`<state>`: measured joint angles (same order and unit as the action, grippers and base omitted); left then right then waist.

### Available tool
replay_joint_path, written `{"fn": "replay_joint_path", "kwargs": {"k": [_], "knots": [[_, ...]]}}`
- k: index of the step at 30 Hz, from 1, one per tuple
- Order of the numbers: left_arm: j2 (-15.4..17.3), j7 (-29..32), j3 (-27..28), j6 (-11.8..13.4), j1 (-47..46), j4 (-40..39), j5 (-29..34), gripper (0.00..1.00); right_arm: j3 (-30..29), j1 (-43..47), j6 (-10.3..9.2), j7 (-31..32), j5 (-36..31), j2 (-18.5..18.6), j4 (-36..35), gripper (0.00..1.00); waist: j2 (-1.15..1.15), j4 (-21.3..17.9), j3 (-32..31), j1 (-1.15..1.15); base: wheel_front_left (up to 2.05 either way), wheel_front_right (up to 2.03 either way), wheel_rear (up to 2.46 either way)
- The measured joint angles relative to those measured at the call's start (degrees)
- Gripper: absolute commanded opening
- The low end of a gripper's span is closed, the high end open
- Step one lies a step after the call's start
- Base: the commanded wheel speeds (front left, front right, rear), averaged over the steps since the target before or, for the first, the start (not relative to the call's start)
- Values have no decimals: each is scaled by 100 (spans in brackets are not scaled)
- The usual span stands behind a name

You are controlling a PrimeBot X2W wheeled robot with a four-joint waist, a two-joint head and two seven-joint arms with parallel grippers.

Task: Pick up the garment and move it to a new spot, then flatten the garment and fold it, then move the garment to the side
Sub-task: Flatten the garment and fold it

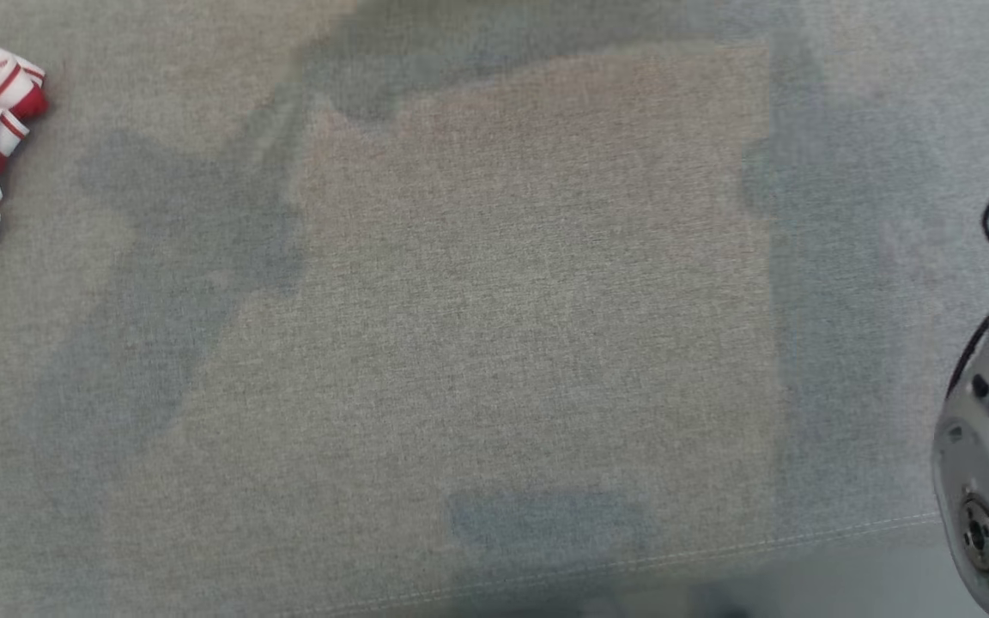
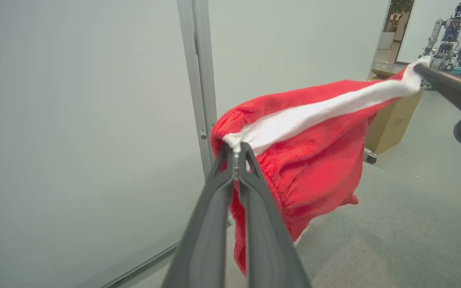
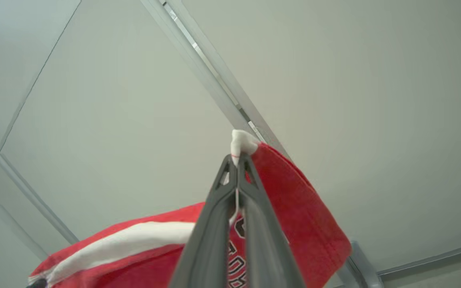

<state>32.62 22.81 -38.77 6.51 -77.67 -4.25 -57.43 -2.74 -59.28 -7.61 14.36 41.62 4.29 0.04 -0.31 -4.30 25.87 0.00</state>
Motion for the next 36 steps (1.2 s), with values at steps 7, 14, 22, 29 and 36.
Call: {"fn": "replay_joint_path", "kwargs": {"k": [7,14,22,29,36], "knots": [[-323,-1485,238,-142,627,-443,355,0,620,629,0,-104,179,-113,-434,0,0,147,563,0,0,0,0],[-293,-2647,-301,-146,3308,-54,456,0,657,3233,0,-637,684,-113,-291,0,0,189,861,1,0,0,0],[-302,-3537,-464,-146,4615,382,256,0,635,4599,114,-1068,1033,-153,-87,0,0,149,359,0,0,0,0],[-369,-3655,-573,-145,5373,401,102,0,800,5057,253,-1290,773,-158,47,0,0,107,-178,0,0,0,0],[-753,-3659,-827,-109,6173,530,66,0,702,5855,197,-1404,675,-133,162,0,0,201,-671,0,0,0,0]]}}
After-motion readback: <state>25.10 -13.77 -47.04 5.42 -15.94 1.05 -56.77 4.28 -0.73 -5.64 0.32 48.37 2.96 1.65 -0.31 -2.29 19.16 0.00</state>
